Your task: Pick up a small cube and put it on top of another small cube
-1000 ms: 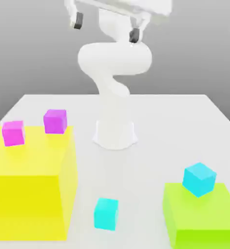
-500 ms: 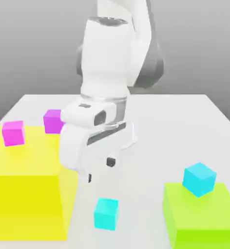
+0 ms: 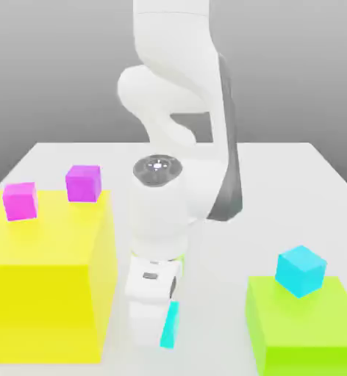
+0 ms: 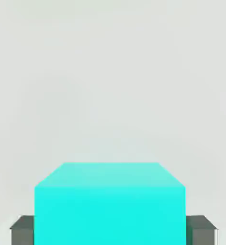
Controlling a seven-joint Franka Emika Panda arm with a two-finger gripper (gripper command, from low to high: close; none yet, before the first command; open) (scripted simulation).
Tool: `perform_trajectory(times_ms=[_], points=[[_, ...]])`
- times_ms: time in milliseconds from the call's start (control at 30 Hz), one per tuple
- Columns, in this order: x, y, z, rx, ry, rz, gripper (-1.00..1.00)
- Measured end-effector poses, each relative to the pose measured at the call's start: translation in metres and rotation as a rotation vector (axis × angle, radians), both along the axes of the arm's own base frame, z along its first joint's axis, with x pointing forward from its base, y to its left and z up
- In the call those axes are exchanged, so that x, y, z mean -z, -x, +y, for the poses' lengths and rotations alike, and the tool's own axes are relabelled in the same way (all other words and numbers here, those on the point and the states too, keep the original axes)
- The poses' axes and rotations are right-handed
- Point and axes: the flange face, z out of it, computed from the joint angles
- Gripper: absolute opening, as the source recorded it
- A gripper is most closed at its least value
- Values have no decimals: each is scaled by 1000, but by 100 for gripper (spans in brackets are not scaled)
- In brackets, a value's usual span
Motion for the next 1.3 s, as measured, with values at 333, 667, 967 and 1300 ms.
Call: perform_trajectory(times_ms=[333, 667, 967, 1300], points=[[-69, -9, -2, 35, -2, -22, -100], [-228, -24, -59, 563, -15, -137, -100], [-310, 56, -109, 1006, -36, -93, -100], [-277, 133, -140, 1304, -4, 0, -100]])
